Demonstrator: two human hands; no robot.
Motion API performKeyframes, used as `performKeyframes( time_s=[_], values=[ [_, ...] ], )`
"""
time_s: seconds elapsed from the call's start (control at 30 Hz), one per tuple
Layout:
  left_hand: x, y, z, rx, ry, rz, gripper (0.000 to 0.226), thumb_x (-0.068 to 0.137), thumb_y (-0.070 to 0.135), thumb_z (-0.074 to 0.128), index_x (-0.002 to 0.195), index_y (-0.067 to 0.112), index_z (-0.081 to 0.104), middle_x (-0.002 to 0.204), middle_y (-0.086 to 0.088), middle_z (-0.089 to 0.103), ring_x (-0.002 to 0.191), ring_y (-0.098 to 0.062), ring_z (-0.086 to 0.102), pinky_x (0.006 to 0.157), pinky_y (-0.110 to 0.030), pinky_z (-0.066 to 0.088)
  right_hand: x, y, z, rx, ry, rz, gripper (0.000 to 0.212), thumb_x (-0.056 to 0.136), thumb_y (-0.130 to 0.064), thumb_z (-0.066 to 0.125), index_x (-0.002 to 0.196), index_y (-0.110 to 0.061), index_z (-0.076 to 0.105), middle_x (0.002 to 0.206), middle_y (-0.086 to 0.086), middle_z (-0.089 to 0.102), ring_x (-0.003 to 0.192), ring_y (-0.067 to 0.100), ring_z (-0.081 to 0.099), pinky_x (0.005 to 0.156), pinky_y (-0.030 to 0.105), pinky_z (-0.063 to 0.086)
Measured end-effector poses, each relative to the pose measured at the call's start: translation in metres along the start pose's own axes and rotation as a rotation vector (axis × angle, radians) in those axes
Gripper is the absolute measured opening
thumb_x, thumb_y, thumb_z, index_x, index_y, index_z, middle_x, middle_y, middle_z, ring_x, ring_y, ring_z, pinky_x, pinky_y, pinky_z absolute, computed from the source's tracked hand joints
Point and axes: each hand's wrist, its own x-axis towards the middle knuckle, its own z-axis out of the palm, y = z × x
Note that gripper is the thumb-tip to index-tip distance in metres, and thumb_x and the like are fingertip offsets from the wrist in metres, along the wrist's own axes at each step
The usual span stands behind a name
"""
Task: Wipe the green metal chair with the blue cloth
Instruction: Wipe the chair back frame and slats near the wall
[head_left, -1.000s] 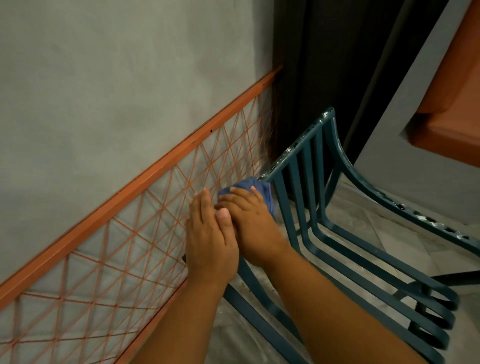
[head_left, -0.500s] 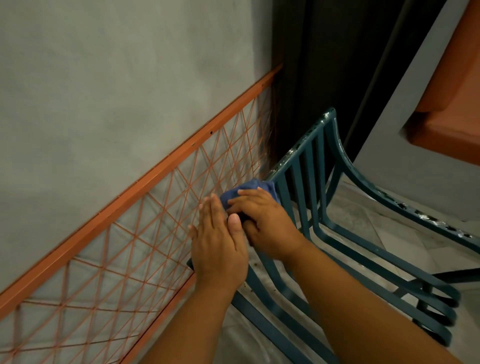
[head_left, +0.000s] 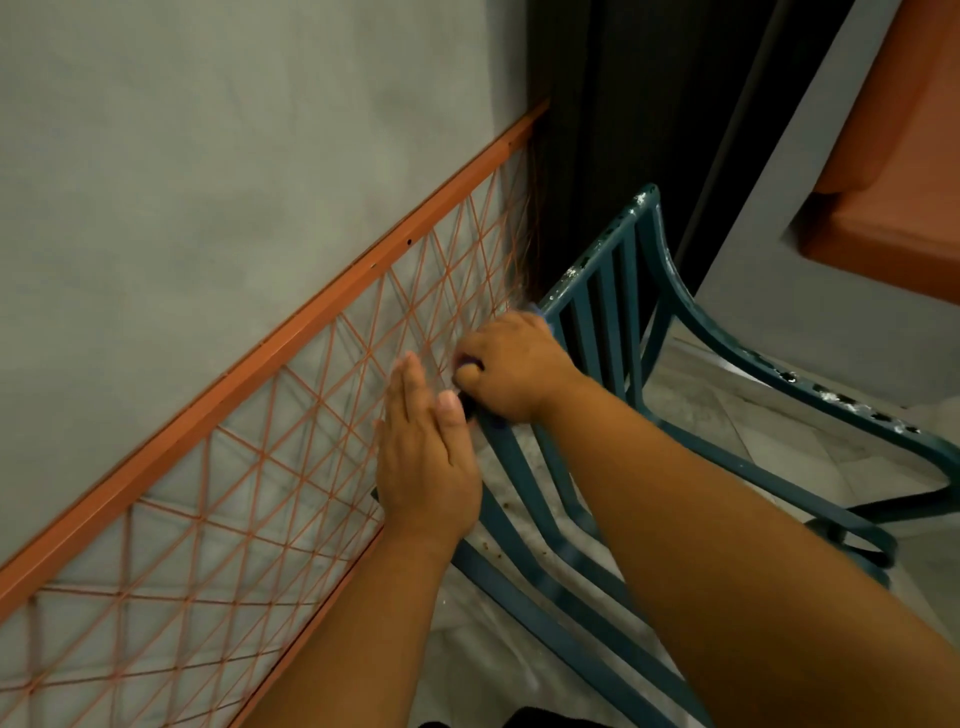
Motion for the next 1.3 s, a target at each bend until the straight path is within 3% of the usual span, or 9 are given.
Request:
performKeyframes(
  time_s=[0.23, 0.43, 0.6, 0.7, 0.83, 1.0, 1.1, 1.23, 1.3],
  values=[
    [-0.005, 0.001, -0.004, 0.011, -0.005, 0.035, 0.069, 0.094, 0.051, 0.005, 0.152, 0.015, 0.010, 0.159, -0.003, 0.016, 0.146, -0.015, 0.011, 0.117, -0.048, 0.020, -0.021, -0.001, 0.022, 0.082, 0.111, -0.195, 0.046, 0.087, -0.053, 0.033, 0.097, -0.022, 0.066, 0.094, -0.003, 0.064, 0.096, 0.020, 0.052, 0.095, 0.039, 0.033],
    [-0.003, 0.001, -0.002, 0.025, -0.015, 0.018, 0.070, 0.094, 0.053, 0.004, 0.152, 0.016, 0.010, 0.159, -0.003, 0.016, 0.146, -0.017, 0.013, 0.115, -0.049, 0.023, -0.002, -0.006, 0.015, 0.002, 0.078, 0.194, 0.041, 0.098, -0.037, 0.036, 0.126, -0.015, 0.057, 0.133, 0.007, 0.054, 0.134, 0.025, 0.034, 0.118, 0.046, 0.006],
    [-0.003, 0.003, -0.003, 0.042, -0.029, 0.022, 0.074, 0.091, 0.055, 0.001, 0.152, 0.014, 0.010, 0.159, -0.005, 0.016, 0.146, -0.019, 0.014, 0.116, -0.048, 0.022, -0.028, -0.002, 0.020, 0.295, 0.123, -0.093, 0.038, 0.094, -0.034, 0.043, 0.118, -0.017, 0.066, 0.122, 0.002, 0.064, 0.124, 0.021, 0.047, 0.114, 0.042, 0.020],
    [-0.001, 0.004, -0.001, 0.062, -0.016, 0.019, 0.075, 0.090, 0.055, 0.001, 0.152, 0.013, 0.013, 0.158, -0.006, 0.019, 0.146, -0.020, 0.015, 0.117, -0.048, 0.019, -0.029, 0.001, 0.018, 0.317, 0.103, -0.066, 0.044, 0.093, -0.040, 0.040, 0.124, -0.019, 0.065, 0.139, 0.003, 0.054, 0.142, 0.026, 0.027, 0.118, 0.046, 0.013],
    [0.001, 0.005, 0.000, 0.096, -0.006, 0.005, 0.075, 0.091, 0.055, 0.001, 0.152, 0.013, 0.014, 0.158, -0.006, 0.020, 0.146, -0.020, 0.015, 0.117, -0.049, 0.018, -0.031, -0.011, 0.023, 0.157, 0.085, 0.107, 0.043, 0.098, -0.048, 0.035, 0.132, -0.032, 0.055, 0.161, 0.011, 0.012, 0.147, 0.035, -0.011, 0.118, 0.049, -0.002],
    [0.010, 0.011, 0.002, 0.061, 0.055, -0.101, 0.067, 0.095, 0.050, 0.009, 0.151, 0.015, 0.017, 0.157, -0.009, 0.022, 0.145, -0.024, 0.018, 0.114, -0.054, 0.020, -0.048, -0.006, 0.029, 0.254, 0.225, -0.073, 0.035, 0.097, -0.033, 0.046, 0.127, -0.022, 0.062, 0.142, 0.013, 0.050, 0.140, 0.039, 0.030, 0.116, 0.047, 0.019],
    [0.013, 0.018, 0.003, 0.132, 0.099, -0.064, 0.071, 0.094, 0.053, 0.004, 0.150, 0.013, 0.022, 0.156, -0.010, 0.024, 0.145, -0.025, 0.018, 0.116, -0.053, 0.014, -0.050, 0.016, 0.022, 0.260, 0.170, -0.115, 0.036, 0.094, -0.025, 0.052, 0.129, -0.022, 0.060, 0.143, 0.010, 0.050, 0.139, 0.036, 0.033, 0.114, 0.041, 0.018],
    [0.026, 0.029, 0.007, 0.120, 0.122, 0.036, 0.070, 0.093, 0.051, 0.007, 0.147, 0.011, 0.029, 0.153, -0.011, 0.030, 0.143, -0.026, 0.023, 0.117, -0.050, 0.016, -0.024, 0.010, 0.036, 0.089, 0.081, 0.013, 0.056, 0.090, -0.041, 0.024, 0.133, -0.024, 0.054, 0.143, 0.006, 0.050, 0.141, 0.033, 0.030, 0.116, 0.051, 0.020],
    [0.033, 0.032, 0.009, 0.104, 0.131, 0.050, 0.065, 0.095, 0.047, 0.012, 0.146, 0.011, 0.030, 0.152, -0.011, 0.030, 0.143, -0.026, 0.023, 0.118, -0.043, 0.012, -0.027, 0.001, 0.049, 0.084, 0.065, -0.071, 0.056, 0.090, -0.042, 0.026, 0.140, -0.025, 0.047, 0.145, 0.002, 0.048, 0.143, 0.029, 0.029, 0.117, 0.048, 0.017]
  ],
)
